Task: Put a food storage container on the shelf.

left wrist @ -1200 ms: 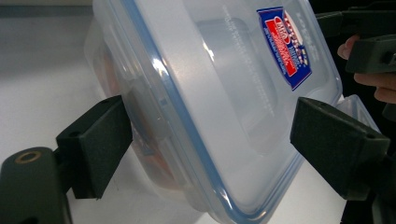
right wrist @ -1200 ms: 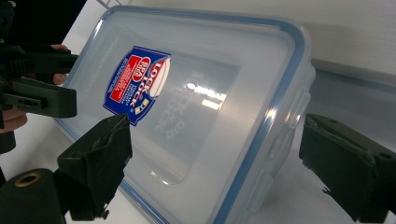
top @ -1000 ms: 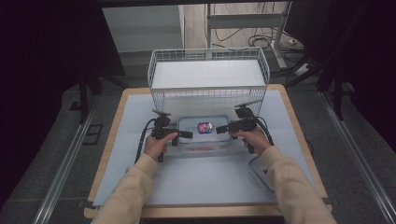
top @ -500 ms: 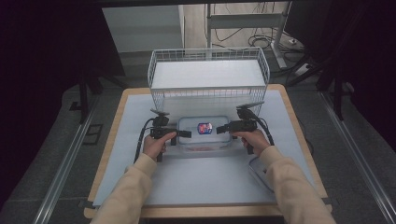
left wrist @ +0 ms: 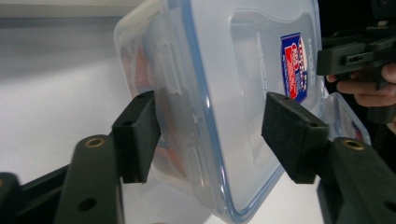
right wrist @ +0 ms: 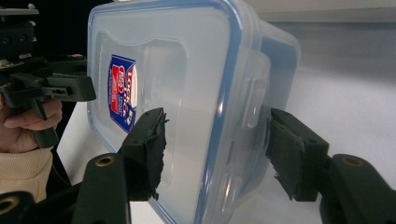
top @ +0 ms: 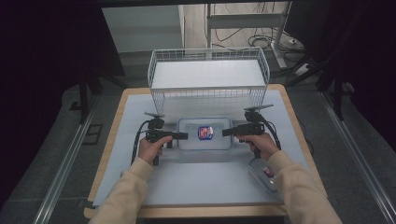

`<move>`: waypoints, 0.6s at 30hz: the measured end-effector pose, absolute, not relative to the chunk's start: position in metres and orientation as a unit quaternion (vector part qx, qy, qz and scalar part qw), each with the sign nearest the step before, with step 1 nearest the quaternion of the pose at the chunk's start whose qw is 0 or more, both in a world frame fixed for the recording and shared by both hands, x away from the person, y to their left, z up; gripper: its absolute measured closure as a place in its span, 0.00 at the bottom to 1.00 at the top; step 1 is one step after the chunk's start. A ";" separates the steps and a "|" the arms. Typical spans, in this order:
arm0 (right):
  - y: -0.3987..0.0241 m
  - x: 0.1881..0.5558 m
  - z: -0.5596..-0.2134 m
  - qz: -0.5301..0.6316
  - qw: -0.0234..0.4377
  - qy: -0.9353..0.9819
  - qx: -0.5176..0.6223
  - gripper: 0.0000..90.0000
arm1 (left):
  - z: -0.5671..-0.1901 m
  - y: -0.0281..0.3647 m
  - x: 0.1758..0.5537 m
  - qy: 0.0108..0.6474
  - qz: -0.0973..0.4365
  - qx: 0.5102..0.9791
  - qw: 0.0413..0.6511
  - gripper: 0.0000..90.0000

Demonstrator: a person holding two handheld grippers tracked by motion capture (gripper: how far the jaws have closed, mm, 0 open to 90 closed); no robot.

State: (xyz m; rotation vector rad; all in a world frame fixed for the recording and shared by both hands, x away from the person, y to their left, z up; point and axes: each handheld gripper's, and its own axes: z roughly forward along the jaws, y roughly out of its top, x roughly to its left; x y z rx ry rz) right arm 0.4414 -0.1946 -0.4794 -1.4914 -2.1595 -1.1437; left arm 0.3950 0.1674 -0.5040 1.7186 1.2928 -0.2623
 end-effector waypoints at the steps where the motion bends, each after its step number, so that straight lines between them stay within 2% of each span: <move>1: -0.195 0.440 -0.480 -0.398 0.139 -0.746 -0.516 0.46 | -0.504 0.168 0.394 0.524 -0.107 0.701 0.471 0.45; 18: -0.202 0.430 -0.479 -0.416 0.134 -0.754 -0.490 0.50 | -0.504 0.174 0.386 0.498 -0.102 0.714 0.481 0.51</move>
